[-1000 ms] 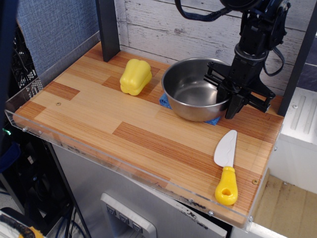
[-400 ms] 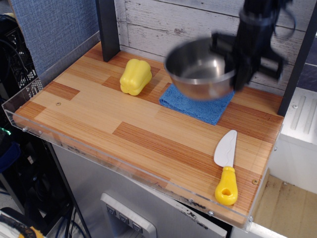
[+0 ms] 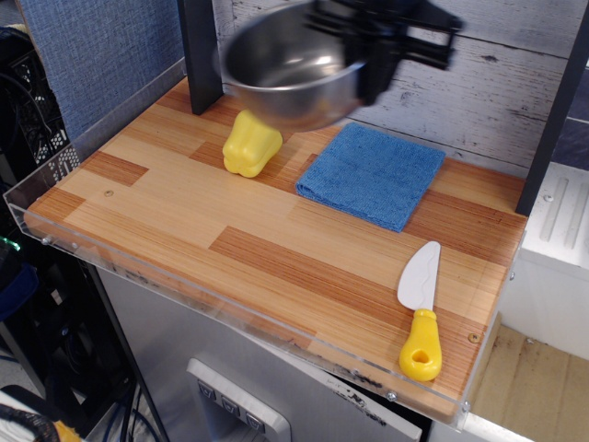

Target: Take the silver vessel and place it on the right side of the capsicum.

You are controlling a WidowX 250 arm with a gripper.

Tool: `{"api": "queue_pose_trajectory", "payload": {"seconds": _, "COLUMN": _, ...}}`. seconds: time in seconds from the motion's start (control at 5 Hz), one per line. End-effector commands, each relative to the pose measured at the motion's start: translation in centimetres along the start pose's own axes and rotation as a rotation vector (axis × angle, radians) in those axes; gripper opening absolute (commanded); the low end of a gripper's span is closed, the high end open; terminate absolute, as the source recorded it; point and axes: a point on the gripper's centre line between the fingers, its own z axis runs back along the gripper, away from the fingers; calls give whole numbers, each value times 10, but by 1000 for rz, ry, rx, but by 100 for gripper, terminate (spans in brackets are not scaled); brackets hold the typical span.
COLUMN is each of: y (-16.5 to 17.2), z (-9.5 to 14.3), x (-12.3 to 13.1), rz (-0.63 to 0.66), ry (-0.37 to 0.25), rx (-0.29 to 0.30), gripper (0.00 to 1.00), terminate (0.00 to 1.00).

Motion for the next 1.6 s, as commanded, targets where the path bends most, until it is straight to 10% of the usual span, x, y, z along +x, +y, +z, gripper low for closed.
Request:
{"api": "queue_pose_trajectory", "payload": {"seconds": 0.0, "y": 67, "z": 25, "x": -44, "rz": 156, "ry": -7, "rx": 58, "gripper": 0, "terminate": 0}}
{"api": "queue_pose_trajectory", "payload": {"seconds": 0.8, "y": 163, "z": -43, "x": -47, "rz": 303, "ry": 120, "rx": 181, "gripper": 0, "terminate": 0}}
{"api": "queue_pose_trajectory", "payload": {"seconds": 1.4, "y": 154, "z": -118, "x": -22, "rz": 293, "ry": 227, "rx": 132, "gripper": 0, "terminate": 0}}
